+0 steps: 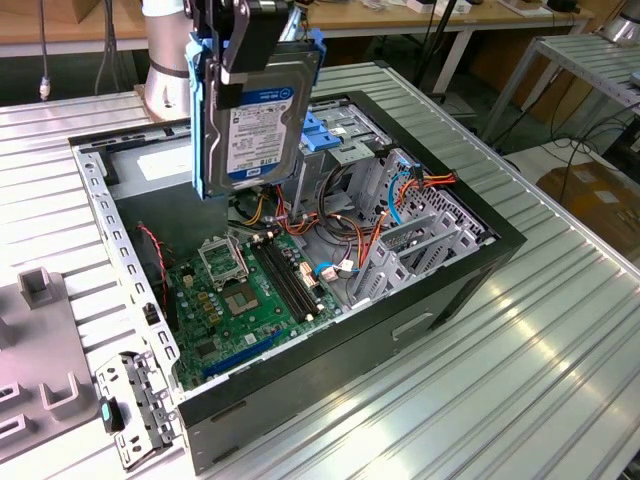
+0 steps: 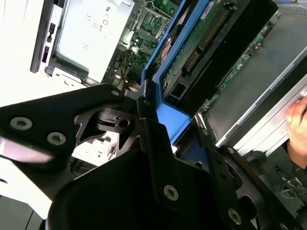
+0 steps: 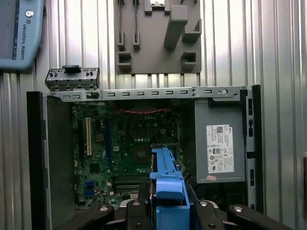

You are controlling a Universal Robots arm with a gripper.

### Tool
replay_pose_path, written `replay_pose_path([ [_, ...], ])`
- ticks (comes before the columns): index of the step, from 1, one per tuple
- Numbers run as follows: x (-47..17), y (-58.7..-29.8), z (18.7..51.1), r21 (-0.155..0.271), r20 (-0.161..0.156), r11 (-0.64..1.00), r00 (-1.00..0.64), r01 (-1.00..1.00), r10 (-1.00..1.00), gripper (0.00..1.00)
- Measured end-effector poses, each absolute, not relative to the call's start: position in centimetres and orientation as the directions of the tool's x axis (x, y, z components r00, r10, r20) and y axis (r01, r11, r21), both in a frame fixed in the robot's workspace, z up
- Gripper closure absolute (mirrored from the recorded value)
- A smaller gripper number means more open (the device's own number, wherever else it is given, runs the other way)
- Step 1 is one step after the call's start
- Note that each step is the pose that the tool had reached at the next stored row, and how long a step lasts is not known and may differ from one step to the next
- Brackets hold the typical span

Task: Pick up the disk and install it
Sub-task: 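Insert the disk into the insertion slot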

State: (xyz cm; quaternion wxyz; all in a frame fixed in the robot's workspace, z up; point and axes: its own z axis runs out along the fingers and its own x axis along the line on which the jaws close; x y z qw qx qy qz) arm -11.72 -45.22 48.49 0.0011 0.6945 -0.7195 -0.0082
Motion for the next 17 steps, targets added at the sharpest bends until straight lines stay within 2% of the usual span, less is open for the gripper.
replay_pose_path([
  [10, -11.1, -45.4, 49.0, 0.013, -0.010, 0.035, -0.035, -0.999, -0.999, 0.63],
  [17, -10.9, -47.1, 49.0, 0.013, -0.006, 0.036, -0.036, -0.999, -0.999, 0.63],
])
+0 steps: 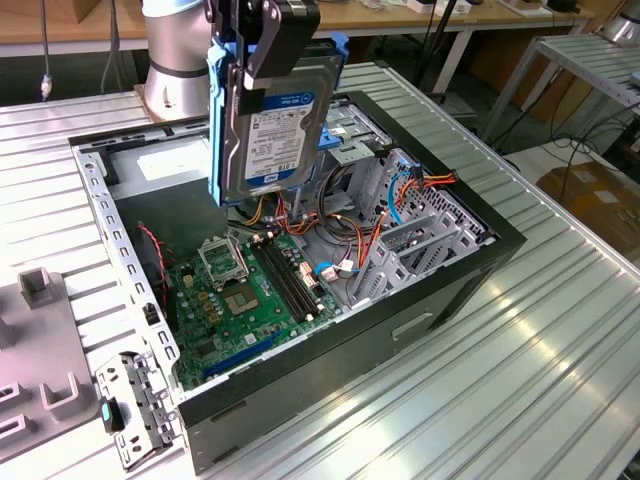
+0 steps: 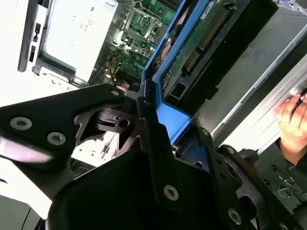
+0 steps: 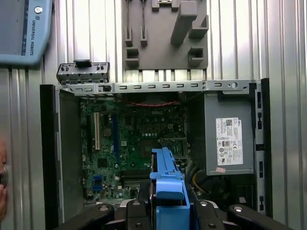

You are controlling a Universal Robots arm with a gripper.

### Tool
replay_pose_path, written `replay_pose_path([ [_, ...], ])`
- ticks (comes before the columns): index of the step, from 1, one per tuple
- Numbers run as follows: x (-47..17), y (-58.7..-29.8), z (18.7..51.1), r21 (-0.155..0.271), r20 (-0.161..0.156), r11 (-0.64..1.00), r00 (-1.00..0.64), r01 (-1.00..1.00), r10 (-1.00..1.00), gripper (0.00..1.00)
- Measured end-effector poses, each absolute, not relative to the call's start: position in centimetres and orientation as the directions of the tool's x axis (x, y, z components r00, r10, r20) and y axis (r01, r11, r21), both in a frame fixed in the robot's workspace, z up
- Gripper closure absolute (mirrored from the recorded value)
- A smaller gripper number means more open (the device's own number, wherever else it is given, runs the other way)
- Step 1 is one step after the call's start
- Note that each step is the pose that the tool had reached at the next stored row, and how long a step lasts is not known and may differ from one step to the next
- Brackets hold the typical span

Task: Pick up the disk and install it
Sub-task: 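Insert the disk into the insertion slot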

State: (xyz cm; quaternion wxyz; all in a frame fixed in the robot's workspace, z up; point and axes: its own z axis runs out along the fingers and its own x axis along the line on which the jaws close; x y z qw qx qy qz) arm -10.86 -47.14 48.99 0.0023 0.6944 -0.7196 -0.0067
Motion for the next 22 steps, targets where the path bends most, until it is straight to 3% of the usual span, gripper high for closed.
replay_pose_path([
  [9, -10.4, -49.0, 48.8, 0.012, 0.006, 0.036, -0.036, -0.999, -0.999, 0.63],
  [22, -6.3, -49.5, 48.6, 0.012, 0.015, 0.036, -0.036, -0.999, -0.999, 0.63],
])
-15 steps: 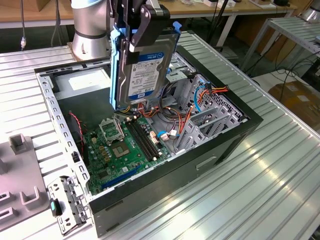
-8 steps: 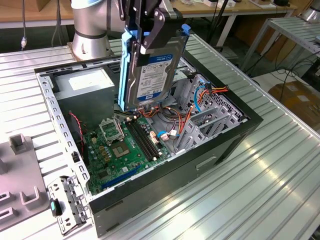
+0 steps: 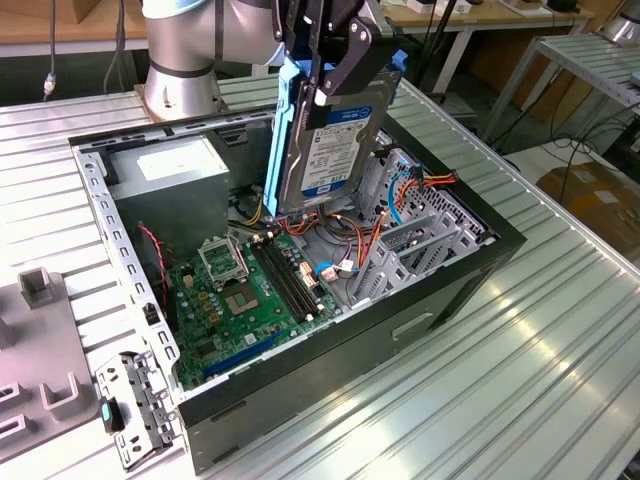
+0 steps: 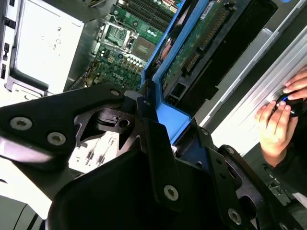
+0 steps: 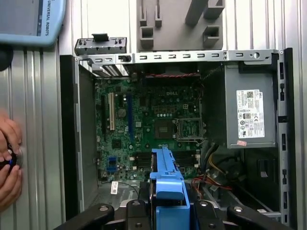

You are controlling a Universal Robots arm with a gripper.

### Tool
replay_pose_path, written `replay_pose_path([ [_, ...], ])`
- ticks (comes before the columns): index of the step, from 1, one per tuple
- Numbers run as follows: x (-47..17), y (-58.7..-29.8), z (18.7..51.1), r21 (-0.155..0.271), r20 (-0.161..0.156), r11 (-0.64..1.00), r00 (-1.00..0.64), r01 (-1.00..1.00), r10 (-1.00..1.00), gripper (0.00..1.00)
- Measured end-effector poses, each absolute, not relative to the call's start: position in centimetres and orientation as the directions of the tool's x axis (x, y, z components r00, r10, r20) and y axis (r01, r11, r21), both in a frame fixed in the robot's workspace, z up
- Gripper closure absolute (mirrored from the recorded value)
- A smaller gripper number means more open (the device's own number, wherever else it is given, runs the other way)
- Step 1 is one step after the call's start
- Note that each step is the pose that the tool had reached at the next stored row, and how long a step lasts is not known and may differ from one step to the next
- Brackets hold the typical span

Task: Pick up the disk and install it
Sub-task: 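Insert the disk into the insertion slot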

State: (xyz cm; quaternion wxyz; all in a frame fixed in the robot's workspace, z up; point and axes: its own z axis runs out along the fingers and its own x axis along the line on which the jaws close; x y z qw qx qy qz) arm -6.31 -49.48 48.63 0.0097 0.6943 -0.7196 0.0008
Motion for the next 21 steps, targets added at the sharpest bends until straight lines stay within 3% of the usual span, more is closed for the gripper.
replay_pose_path([
  [9, -6.2, -51.1, 48.6, 0.012, 0.028, 0.036, -0.036, -0.999, -0.999, 0.63],
  [21, -6.2, -51.3, 48.6, 0.012, 0.029, 0.036, -0.036, -0.999, -0.999, 0.63],
])
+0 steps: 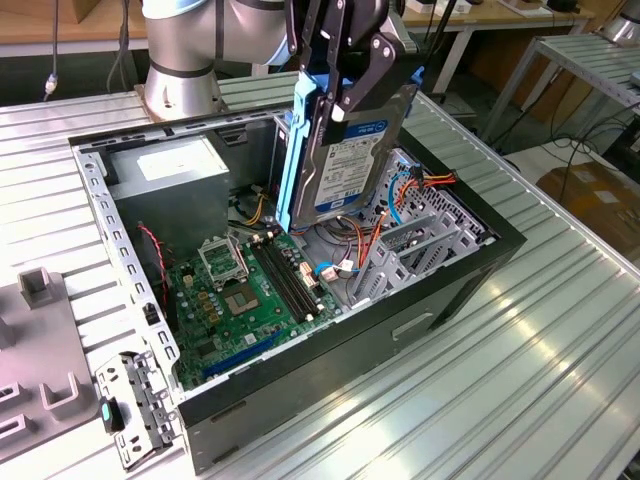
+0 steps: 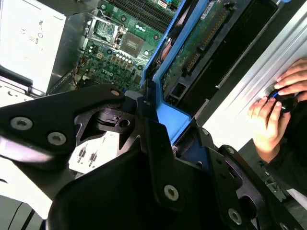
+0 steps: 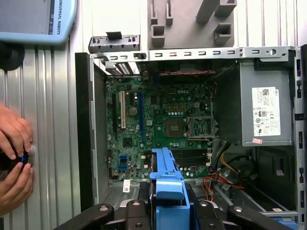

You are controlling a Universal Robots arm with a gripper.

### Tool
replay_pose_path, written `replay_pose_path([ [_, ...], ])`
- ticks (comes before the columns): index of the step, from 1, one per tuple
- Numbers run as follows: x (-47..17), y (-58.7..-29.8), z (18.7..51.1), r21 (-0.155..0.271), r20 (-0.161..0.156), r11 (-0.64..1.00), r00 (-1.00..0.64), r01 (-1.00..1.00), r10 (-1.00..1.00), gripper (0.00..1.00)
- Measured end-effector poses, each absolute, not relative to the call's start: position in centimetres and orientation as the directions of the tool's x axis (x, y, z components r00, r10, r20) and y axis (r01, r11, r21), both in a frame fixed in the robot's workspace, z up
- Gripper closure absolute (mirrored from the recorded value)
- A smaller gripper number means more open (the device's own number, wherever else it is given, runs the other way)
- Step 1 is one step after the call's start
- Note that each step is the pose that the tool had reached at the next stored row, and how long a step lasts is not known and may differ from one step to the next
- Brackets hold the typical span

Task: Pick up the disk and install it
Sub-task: 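Insert the disk into the insertion slot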

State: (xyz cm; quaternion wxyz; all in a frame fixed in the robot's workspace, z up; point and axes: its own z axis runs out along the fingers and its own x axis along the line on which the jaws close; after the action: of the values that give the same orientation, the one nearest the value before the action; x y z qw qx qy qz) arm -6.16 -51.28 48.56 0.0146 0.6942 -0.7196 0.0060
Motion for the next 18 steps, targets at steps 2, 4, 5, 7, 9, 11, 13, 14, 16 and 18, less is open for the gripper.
replay_pose_path([
  [2, -6.2, -51.3, 48.6, 0.012, 0.029, 0.036, -0.036, -0.999, -0.999, 0.63],
  [4, -6.2, -51.3, 48.6, 0.012, 0.029, 0.036, -0.036, -0.999, -0.999, 0.63],
  [5, -6.1, -51.3, 48.6, 0.012, 0.029, 0.036, -0.036, -0.999, -0.999, 0.63],
  [7, -6.0, -51.3, 48.5, 0.012, 0.029, 0.036, -0.036, -0.999, -0.999, 0.63],
  [9, -5.7, -51.3, 48.6, 0.012, 0.029, 0.036, -0.036, -0.999, -0.999, 0.63],
  [11, -5.2, -51.3, 48.6, 0.012, 0.029, 0.036, -0.036, -0.999, -0.999, 0.63],
  [13, -4.8, -51.3, 48.6, 0.012, 0.029, 0.036, -0.036, -0.999, -0.999, 0.63],
  [14, -4.8, -51.3, 48.6, 0.012, 0.029, 0.036, -0.036, -0.999, -0.999, 0.63],
  [16, -4.8, -51.3, 48.6, 0.012, 0.030, 0.036, -0.036, -0.999, -0.999, 0.63],
  [18, -4.8, -51.3, 48.6, 0.012, 0.030, 0.036, -0.036, -0.999, -0.999, 0.63],
])
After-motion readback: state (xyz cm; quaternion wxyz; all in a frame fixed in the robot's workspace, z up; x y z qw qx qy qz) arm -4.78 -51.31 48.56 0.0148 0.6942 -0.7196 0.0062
